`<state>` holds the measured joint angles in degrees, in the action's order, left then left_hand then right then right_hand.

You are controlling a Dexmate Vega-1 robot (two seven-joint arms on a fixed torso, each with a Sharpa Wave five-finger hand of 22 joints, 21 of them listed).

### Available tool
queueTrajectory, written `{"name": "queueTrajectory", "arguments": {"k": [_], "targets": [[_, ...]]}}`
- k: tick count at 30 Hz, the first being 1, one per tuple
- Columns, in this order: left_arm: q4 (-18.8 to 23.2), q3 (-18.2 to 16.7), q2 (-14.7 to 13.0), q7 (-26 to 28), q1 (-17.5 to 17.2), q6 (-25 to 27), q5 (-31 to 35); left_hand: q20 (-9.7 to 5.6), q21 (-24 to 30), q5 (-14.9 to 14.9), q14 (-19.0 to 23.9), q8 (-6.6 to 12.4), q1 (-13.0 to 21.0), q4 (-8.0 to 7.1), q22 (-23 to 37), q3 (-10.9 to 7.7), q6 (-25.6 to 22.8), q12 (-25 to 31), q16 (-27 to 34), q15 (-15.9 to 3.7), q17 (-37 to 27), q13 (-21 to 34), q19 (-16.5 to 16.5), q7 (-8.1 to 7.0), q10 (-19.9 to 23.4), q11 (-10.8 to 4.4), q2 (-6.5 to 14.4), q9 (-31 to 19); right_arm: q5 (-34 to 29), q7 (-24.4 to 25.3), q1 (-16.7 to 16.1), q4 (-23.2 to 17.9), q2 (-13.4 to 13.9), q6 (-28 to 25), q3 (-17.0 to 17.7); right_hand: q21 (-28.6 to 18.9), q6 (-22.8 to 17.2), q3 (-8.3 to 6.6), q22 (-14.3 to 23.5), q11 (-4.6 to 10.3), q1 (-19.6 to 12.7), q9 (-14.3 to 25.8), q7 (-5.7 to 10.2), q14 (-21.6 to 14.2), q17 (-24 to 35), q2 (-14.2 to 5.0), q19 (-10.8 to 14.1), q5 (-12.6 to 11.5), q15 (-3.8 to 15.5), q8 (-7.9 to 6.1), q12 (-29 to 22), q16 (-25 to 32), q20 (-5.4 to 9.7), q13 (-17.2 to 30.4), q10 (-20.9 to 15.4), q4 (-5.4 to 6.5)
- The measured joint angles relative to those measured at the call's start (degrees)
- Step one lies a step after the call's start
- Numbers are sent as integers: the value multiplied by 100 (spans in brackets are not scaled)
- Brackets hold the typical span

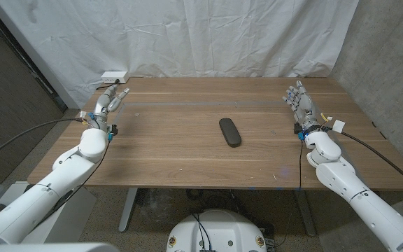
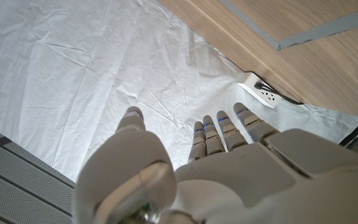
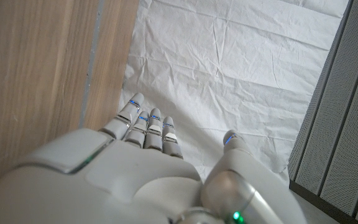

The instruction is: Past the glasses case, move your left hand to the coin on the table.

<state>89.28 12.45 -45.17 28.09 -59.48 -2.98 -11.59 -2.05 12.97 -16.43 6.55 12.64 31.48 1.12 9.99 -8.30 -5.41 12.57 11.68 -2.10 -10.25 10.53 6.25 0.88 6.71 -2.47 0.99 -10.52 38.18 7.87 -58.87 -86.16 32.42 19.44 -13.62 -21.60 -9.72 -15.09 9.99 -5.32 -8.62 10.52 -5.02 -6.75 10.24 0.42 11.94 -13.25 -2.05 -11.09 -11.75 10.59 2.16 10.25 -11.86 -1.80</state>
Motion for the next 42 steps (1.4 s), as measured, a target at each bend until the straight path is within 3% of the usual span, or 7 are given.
{"name": "queueTrajectory", "arguments": {"k": [14, 24, 42], "targets": [[132, 164, -38, 203, 149, 434, 281, 0, -29, -39, 0, -44, 23, 35, 29, 1, 91, -29, -26, 0, 0, 0, 0, -48, -22, -21, -23, 0, 15, -38, 10, 16, 3, 9, 13, 43, 0, 0, 0, 0, 0, 0, 0, 0, 0, 0, 20, 0, 0, 0, 0, 0, 20, 0, 0, 0], [293, 318, -164, 322, 268, 1108, 622, 0, -29, -84, 0, -44, 46, 58, 28, 24, 91, -27, -26, 0, -5, 0, 0, -48, -22, -21, -46, 0, 15, -53, 88, 87, -15, -28, -14, 65, 0, 0, 0, 0, 0, 0, 0, 0, 0, 0, 19, 0, 0, 0, 0, 0, 20, 0, 0, 0], [558, 549, -311, 582, 385, 1808, 1163, 0, -29, -122, 0, -44, 64, 81, 28, 48, 28, -26, -26, 0, -30, 29, 0, -110, 41, -82, -64, 0, 8, -49, 113, 122, -53, -49, -51, 87, -31, -1, 0, 0, 0, 0, 31, 0, 0, 0, 19, 0, 0, 0, 0, 0, 19, 0, 0, 0]]}}
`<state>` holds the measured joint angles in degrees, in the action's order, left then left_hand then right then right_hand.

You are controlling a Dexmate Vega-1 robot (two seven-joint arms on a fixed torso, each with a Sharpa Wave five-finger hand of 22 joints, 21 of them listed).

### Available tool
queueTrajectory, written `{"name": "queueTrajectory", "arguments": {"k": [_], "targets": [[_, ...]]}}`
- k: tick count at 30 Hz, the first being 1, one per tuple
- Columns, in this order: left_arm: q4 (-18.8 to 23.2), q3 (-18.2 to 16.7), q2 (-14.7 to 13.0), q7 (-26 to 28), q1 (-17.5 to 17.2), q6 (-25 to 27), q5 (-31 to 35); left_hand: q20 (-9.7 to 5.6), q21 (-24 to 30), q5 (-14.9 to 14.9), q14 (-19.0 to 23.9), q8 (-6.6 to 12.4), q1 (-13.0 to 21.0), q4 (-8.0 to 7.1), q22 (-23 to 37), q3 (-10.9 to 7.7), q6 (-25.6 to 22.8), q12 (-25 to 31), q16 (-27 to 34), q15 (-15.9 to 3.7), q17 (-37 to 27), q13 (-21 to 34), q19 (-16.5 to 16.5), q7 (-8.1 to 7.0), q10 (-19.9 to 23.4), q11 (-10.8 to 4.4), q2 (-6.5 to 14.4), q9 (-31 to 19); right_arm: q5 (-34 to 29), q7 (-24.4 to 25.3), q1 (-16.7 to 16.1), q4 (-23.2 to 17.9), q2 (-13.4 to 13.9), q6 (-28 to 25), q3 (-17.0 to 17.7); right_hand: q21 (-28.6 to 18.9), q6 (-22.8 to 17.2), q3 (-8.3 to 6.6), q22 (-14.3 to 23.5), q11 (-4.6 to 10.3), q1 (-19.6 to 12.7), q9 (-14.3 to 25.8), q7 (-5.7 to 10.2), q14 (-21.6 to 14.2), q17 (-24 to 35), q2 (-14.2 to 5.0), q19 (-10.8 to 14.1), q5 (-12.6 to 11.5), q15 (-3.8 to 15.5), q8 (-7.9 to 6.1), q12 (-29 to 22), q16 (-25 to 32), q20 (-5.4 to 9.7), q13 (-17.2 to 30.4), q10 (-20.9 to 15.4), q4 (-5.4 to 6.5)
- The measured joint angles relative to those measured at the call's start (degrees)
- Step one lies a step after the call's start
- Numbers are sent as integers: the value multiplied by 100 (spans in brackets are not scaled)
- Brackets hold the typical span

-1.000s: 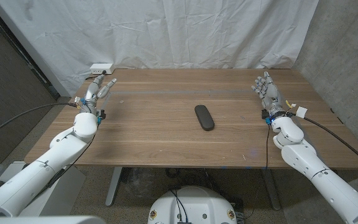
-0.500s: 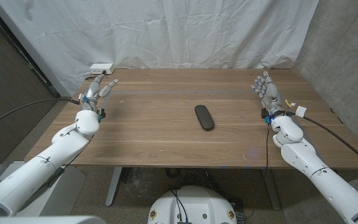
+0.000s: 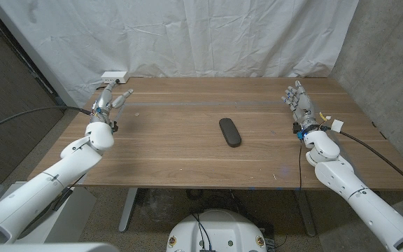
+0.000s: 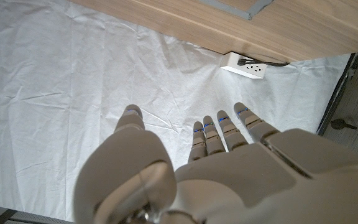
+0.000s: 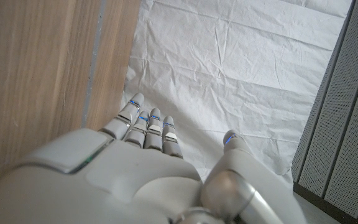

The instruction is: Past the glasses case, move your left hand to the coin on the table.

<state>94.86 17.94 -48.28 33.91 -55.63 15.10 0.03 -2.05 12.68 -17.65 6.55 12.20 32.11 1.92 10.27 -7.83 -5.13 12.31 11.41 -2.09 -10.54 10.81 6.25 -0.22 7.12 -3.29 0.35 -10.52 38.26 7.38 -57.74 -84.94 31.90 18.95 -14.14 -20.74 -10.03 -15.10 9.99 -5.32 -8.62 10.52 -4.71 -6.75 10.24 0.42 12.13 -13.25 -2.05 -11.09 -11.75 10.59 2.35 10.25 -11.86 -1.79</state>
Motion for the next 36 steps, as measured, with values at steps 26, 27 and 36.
{"name": "queueTrajectory", "arguments": {"k": [26, 27, 36], "targets": [[324, 550, -122, 84, 342, 1382, 1103, -8, 0, -100, 116, 0, 35, 23, -1, 24, -124, 0, 0, -26, 1, -1, 114, -80, 83, -82, -35, -30, 102, -44, -101, 62, -41, 110, 50, 44, 0, 24, 0, 0, 0, 0, 0, 0, 0, 0, 0, 0, 0, 0, 0, 0, 0, 0, 0, -24], [324, 550, -122, 80, 342, 1397, 1114, -8, 0, -100, 116, 0, 34, 23, -1, 24, -142, 0, 0, -26, 1, -1, 114, -99, 83, -82, -34, -30, 102, -44, -102, 65, -43, 110, 51, 44, 0, 24, 0, 0, 0, 0, 0, 0, 0, 0, 0, 0, 0, 0, 0, 0, 0, 0, 0, -24], [394, 648, -141, -34, 420, 1784, 1377, -8, 0, -121, 116, 0, 57, 48, -1, 48, -155, 0, 0, -26, 1, -2, 113, -112, 113, -112, -57, -30, 133, -89, -93, 144, -70, 158, 65, 44, 0, 24, 0, 0, 0, 0, 0, 0, 0, 0, 0, 0, 0, 0, 0, 0, 0, 0, 0, -24]]}}
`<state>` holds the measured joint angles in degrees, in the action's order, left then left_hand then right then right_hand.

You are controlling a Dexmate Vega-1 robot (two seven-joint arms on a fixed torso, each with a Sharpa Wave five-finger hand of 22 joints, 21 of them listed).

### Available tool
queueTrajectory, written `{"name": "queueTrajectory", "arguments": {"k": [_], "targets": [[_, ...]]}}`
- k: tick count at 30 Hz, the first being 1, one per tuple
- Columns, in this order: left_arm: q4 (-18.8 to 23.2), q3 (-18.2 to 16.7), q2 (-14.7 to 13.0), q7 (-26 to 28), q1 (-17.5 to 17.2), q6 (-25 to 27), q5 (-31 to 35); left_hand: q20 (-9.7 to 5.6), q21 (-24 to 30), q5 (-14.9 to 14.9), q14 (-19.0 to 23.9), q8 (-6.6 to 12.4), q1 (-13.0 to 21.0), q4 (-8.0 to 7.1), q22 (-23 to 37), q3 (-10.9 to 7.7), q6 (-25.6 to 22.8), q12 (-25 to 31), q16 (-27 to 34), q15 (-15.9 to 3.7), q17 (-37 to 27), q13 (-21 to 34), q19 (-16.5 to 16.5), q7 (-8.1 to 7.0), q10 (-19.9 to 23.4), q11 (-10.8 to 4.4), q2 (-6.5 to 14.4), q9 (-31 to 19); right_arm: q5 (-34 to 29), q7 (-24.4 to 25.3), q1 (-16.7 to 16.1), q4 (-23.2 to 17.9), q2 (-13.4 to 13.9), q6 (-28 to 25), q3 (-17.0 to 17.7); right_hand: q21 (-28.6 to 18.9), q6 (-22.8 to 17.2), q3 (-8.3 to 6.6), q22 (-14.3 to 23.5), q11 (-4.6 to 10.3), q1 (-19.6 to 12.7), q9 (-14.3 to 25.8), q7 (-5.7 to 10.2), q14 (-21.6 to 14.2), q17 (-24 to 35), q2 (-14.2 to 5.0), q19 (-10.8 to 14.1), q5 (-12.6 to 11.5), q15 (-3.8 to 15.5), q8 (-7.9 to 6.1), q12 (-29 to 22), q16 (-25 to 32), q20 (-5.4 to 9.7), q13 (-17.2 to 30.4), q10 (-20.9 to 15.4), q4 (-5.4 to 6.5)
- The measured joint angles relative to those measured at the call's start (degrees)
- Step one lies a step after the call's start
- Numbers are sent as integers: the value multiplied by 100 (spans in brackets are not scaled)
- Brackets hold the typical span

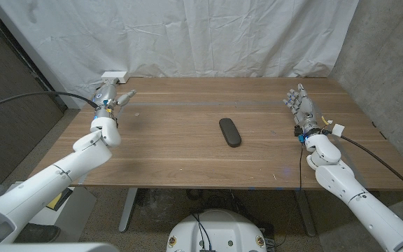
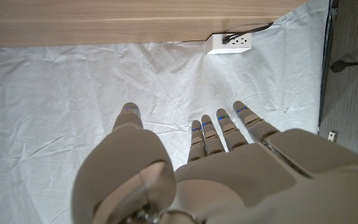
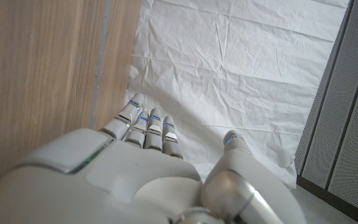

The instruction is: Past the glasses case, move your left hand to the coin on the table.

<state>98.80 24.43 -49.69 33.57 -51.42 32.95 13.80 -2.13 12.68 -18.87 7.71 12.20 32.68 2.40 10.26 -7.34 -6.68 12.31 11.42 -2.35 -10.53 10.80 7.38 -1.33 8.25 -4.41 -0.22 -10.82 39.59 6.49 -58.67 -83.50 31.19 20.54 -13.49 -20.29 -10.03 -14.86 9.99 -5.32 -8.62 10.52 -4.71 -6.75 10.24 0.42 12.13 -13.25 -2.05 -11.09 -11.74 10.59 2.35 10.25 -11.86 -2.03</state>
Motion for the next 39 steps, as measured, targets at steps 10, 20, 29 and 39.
{"name": "queueTrajectory", "arguments": {"k": [10, 20, 29, 39], "targets": [[65, 218, -19, -210, 218, 390, 139, 0, -45, -43, 0, 0, 31, 0, 0, 0, -10, 0, 0, 0, 0, 0, 0, 10, 0, 0, 31, 0, 21, -68, 11, -22, 19, 55, 21, 39, -31, 0, 0, 0, 0, 0, -31, 0, 0, 0, 31, 0, 0, 0, 0, 0, -31, 0, 0, 0], [65, 446, -32, -516, 522, 665, 277, 6, -58, -64, -22, 0, 31, 0, 0, 0, -10, -24, -36, 21, 0, 0, -98, 10, 0, 1, 31, 1, 21, -68, -67, -121, 49, 55, 62, 60, -64, 0, 0, -22, 0, 0, 1, 0, 0, 0, 31, 0, 0, 0, 0, 0, -31, 0, -22, 0], [-176, 577, -29, -772, 692, 720, 374, -3, -105, -88, -132, -41, 53, -1, 0, -1, 26, -67, -46, 32, 1, 0, -169, 18, -39, 6, 53, 1, -1, 59, -197, -255, 91, 69, 132, 82, -63, 17, 0, 10, 0, 0, 1, 0, 0, 0, 53, 0, 0, 0, 0, 0, -9, 0, -53, -17], [-562, 880, 73, -983, 1097, 681, 459, -23, -105, -88, -145, -45, 53, 23, 0, 23, 76, -66, -90, 19, 1, -1, -190, 31, -76, 29, 53, 2, -21, 186, -327, -395, 139, 69, 213, 102, -63, 16, 0, 10, 0, 0, 1, 0, 0, 0, 52, 0, 0, 0, 0, 0, -9, 0, -53, -17]]}}
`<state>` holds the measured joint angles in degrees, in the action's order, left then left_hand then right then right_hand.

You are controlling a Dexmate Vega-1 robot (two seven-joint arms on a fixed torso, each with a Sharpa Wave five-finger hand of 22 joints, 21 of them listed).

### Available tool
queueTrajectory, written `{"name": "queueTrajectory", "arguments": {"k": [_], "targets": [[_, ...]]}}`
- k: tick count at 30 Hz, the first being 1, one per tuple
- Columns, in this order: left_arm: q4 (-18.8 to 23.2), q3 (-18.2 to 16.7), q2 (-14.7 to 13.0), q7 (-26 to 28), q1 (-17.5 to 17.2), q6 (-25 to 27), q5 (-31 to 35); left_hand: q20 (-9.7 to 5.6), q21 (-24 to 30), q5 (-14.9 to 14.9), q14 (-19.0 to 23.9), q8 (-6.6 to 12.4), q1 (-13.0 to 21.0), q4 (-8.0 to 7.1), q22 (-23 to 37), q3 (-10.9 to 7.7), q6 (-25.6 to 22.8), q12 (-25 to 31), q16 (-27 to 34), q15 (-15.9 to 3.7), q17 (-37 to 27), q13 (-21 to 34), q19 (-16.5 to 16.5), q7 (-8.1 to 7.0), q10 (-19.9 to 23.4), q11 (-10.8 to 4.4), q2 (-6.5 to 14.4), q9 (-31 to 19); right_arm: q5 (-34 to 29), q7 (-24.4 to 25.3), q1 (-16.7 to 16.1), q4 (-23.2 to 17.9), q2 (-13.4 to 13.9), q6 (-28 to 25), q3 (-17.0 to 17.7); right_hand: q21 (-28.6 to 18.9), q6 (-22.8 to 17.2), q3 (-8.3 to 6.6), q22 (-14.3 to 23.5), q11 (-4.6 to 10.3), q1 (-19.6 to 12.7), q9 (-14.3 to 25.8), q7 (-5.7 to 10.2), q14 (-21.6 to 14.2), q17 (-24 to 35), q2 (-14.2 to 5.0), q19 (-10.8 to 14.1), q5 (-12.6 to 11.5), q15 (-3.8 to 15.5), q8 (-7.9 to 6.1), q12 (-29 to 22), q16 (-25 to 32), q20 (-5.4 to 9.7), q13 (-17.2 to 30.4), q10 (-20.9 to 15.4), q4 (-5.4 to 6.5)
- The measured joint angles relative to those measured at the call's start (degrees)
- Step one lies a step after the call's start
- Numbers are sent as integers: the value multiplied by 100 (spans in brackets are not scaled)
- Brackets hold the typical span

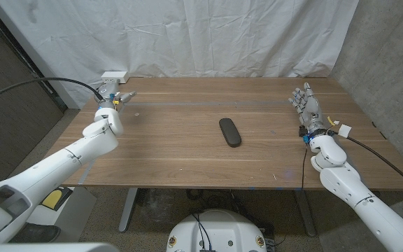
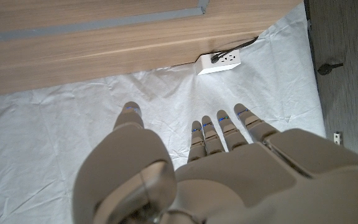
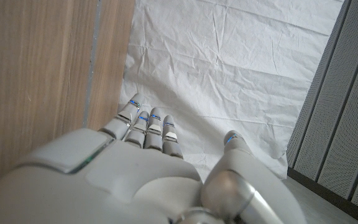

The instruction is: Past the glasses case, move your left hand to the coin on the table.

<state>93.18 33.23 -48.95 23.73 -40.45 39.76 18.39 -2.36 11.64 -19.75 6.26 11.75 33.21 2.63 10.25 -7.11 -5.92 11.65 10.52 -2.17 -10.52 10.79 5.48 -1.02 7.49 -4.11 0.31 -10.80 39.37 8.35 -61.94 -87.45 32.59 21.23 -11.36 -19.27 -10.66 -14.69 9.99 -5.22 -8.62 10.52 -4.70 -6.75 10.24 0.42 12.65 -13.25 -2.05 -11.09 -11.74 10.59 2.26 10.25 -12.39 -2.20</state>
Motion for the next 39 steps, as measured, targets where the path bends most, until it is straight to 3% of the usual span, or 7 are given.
{"name": "queueTrajectory", "arguments": {"k": [7, 39], "targets": [[-211, 222, 76, -171, 269, 20, 84, 31, 0, 0, -68, 0, 0, 0, 0, 0, 0, -22, 0, 5, 0, 0, -31, 0, -45, 1, 0, 0, -1, 46, -56, -60, 16, 0, 38, -1, 0, 16, 0, 0, 0, 0, 0, 0, 0, 0, 21, 0, 0, 0, 0, 0, 21, 0, 0, -15], [-841, 643, 216, -821, 845, 100, 117, 22, -22, -40, -131, -44, 0, -1, 0, -1, 29, -22, 1, 12, 0, 0, -143, 30, -62, 20, 0, 1, -99, 180, -98, -187, -22, -29, 20, 42, -30, 15, 0, 22, 0, 0, 30, -31, 0, 0, 61, 0, 31, 0, 0, 0, -21, 0, -20, -15]]}}
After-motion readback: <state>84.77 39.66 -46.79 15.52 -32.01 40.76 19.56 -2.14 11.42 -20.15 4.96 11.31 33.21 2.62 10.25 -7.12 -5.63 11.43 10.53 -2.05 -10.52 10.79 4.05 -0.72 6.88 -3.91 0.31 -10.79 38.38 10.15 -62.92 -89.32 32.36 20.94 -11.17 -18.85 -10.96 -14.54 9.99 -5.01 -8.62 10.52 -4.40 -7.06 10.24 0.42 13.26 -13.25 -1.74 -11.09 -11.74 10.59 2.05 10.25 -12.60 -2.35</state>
